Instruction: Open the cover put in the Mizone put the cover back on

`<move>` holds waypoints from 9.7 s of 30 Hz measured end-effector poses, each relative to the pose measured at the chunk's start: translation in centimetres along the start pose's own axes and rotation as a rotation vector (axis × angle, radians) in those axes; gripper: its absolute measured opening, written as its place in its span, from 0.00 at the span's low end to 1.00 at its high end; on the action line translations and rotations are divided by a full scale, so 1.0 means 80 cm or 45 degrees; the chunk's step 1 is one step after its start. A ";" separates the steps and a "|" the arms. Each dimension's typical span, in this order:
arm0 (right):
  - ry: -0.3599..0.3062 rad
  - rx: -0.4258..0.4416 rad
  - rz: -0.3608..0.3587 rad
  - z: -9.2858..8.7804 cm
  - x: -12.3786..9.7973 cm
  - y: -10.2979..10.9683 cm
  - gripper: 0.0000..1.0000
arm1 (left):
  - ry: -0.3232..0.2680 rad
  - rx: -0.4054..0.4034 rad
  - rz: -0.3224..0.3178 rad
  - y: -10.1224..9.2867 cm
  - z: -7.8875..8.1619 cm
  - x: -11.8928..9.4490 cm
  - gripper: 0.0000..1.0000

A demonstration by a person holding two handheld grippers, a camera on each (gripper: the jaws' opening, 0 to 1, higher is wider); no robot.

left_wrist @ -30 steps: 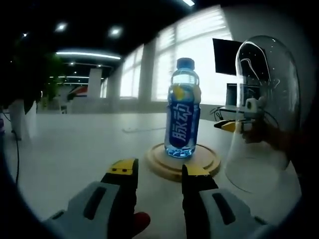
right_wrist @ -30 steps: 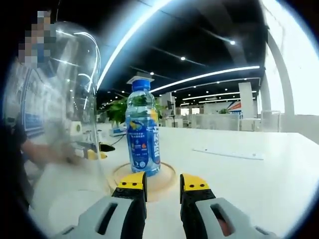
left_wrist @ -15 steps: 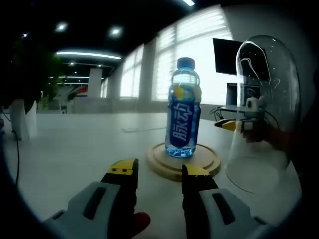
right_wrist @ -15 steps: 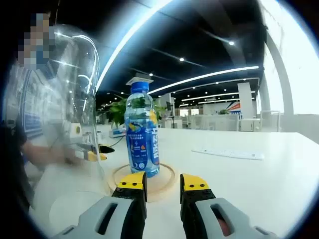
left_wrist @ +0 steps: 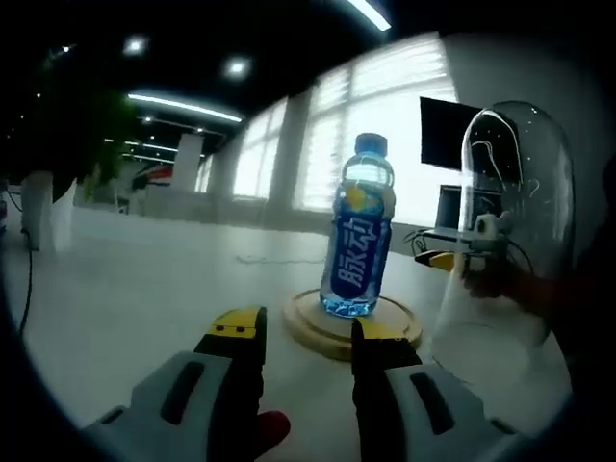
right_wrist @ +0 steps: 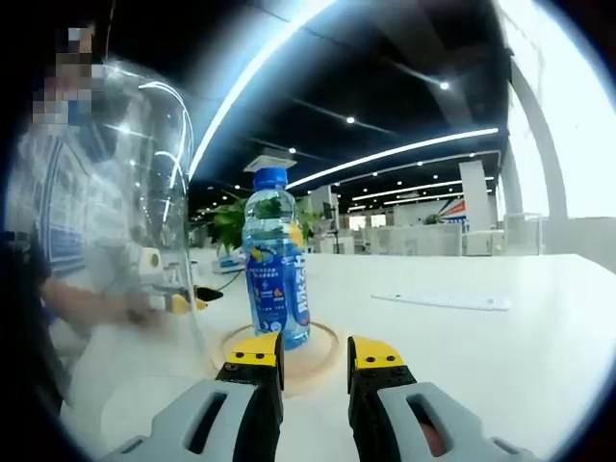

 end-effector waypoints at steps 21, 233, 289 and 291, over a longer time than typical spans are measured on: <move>-0.138 -0.006 0.020 0.025 -0.038 0.001 0.20 | -0.063 0.091 -0.090 -0.019 0.013 -0.014 0.33; 0.000 -0.092 0.796 0.009 0.002 0.120 0.84 | 0.039 0.107 -0.820 -0.164 0.015 -0.024 0.75; -0.011 -0.035 0.824 0.023 0.012 0.126 0.86 | 0.070 0.061 -0.765 -0.164 0.029 -0.037 0.76; -0.008 -0.043 0.830 0.029 0.013 0.128 0.86 | 0.070 0.068 -0.760 -0.164 0.034 -0.039 0.76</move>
Point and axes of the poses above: the point that each gripper's makers call its tool centre point, and the gripper's own axes: x roughly forward along the fingers, y roughly to its left, z roughly out of its top, the point moved 10 cm from there along -x, roughly backward along the fingers, and after that the axes turned 14 degrees about z, right-handed, at the moved point
